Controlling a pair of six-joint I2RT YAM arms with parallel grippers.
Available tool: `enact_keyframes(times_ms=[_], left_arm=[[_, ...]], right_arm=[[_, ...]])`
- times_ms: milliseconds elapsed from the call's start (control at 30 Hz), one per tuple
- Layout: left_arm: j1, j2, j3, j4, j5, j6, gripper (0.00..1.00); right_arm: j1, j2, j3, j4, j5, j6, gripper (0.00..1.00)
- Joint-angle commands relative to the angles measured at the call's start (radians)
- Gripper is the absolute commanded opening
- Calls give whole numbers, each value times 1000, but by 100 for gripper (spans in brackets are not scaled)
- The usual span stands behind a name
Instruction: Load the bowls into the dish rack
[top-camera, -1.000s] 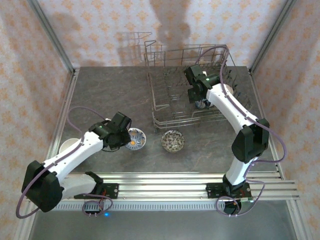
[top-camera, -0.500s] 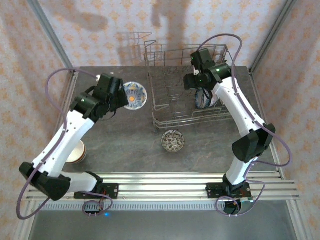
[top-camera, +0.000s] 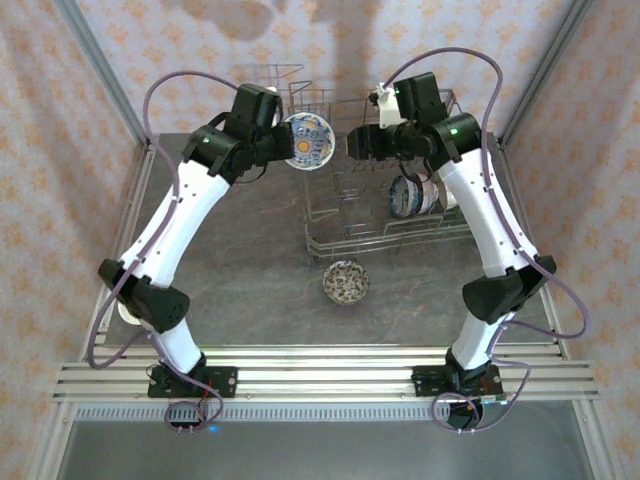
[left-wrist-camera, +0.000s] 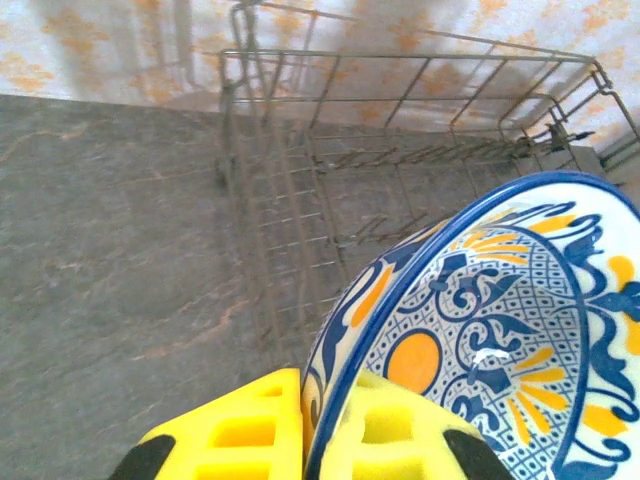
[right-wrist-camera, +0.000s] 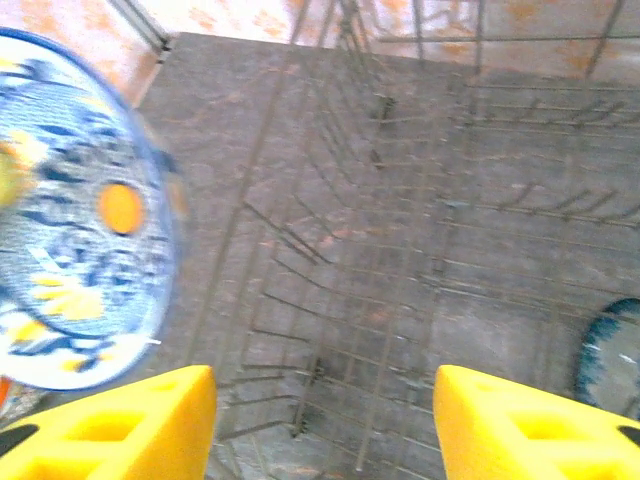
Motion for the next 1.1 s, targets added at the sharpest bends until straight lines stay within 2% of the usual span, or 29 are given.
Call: enact_keyframes(times_ms=[0, 133, 367, 533, 700, 800, 833, 933, 1067], left_arm=[[-11, 33, 93, 8, 42, 50, 0], [-27, 76, 145, 4, 62, 65, 0], [-49, 93, 175, 8, 25, 76, 0], [-53, 106, 191, -4, -9, 83, 0], [-60, 131, 220, -21, -38, 90, 0], [-59, 141, 233, -28, -43, 94, 0], [-60, 144, 233, -27, -42, 94, 0], [-60, 148, 234, -24, -47, 93, 0], [-60, 151, 234, -24, -59, 86, 0]], right_arm=[[-2, 41, 49, 19, -97, 29, 56], [-3, 94, 82, 18, -110, 69, 53], [-2, 174, 175, -33, -67, 126, 47], [-3, 183, 179, -23, -70, 141, 36], [-2, 172, 184, -20, -61, 145, 37], [-4, 163, 179, -21, -51, 137, 49], [-4, 162, 179, -22, -54, 134, 50], [-3, 160, 177, -22, -69, 127, 50], [-4, 159, 174, -14, -88, 124, 42]])
